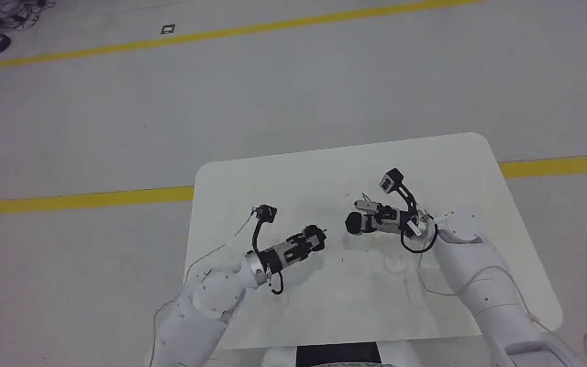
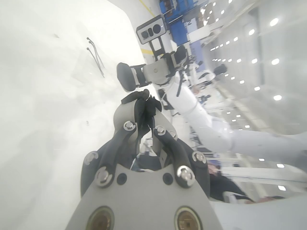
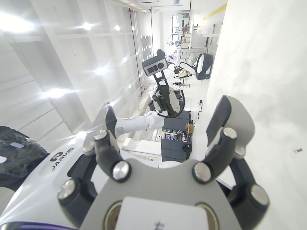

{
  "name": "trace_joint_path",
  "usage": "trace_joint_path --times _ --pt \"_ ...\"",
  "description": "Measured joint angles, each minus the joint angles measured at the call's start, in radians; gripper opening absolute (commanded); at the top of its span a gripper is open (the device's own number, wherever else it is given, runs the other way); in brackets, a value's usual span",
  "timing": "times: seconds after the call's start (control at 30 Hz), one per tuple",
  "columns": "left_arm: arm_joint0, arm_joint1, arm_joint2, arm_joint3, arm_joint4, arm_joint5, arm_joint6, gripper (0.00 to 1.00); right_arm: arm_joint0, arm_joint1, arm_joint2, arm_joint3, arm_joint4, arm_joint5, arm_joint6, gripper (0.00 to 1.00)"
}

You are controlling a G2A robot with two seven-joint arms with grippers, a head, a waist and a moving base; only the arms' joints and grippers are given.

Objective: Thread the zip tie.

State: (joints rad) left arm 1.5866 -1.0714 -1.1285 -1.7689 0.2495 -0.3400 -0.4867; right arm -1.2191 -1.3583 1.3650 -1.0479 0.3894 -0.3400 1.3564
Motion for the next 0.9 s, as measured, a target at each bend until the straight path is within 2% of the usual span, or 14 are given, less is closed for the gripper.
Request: trace_joint_path --times 0.03,0.1,0.23,0.4,0.47,0.5,0.57,0.67,0.73,0.83,0.9 --pt "0.002 0.004 0.014 -0.010 0.051 0.000 0.036 0.00 0.000 0.000 0.000 0.000 0.000 0.000 0.000 1.00" --pt "0.000 0.012 0.036 -0.025 0.092 0.000 0.088 0.00 0.000 0.000 0.000 0.000 0.000 0.000 0.000 1.00" --pt "-0.012 0.033 0.073 -0.049 0.096 0.000 0.175 0.00 0.000 0.000 0.000 0.000 0.000 0.000 0.000 1.00" --pt "-0.012 0.034 0.073 -0.049 0.095 0.000 0.175 0.00 0.000 0.000 0.000 -0.001 0.000 0.000 -0.001 1.00" --pt "-0.012 0.034 0.073 -0.049 0.095 0.000 0.175 0.00 -0.002 0.008 0.004 -0.032 -0.038 0.000 -0.038 1.00" --pt "-0.012 0.034 0.073 -0.049 0.095 0.000 0.175 0.00 -0.005 0.015 0.009 -0.058 -0.083 0.001 -0.080 1.00" --pt "-0.012 0.034 0.073 -0.049 0.096 0.000 0.175 0.00 -0.024 0.032 0.025 -0.140 -0.258 0.026 -0.190 1.00" --pt "-0.012 0.034 0.073 -0.049 0.096 0.000 0.175 0.00 -0.069 0.053 0.038 -0.287 -0.552 0.096 -0.310 1.00" --pt "-0.012 0.034 0.073 -0.049 0.096 0.000 0.175 0.00 -0.098 0.064 0.034 -0.382 -0.721 0.142 -0.345 1.00" --pt "-0.012 0.034 0.073 -0.049 0.096 0.000 0.175 0.00 -0.126 0.074 0.010 -0.483 -0.925 0.190 -0.373 1.00" --pt "-0.012 0.034 0.073 -0.049 0.096 0.000 0.175 0.00 -0.138 0.076 -0.003 -0.517 -0.980 0.198 -0.388 1.00"
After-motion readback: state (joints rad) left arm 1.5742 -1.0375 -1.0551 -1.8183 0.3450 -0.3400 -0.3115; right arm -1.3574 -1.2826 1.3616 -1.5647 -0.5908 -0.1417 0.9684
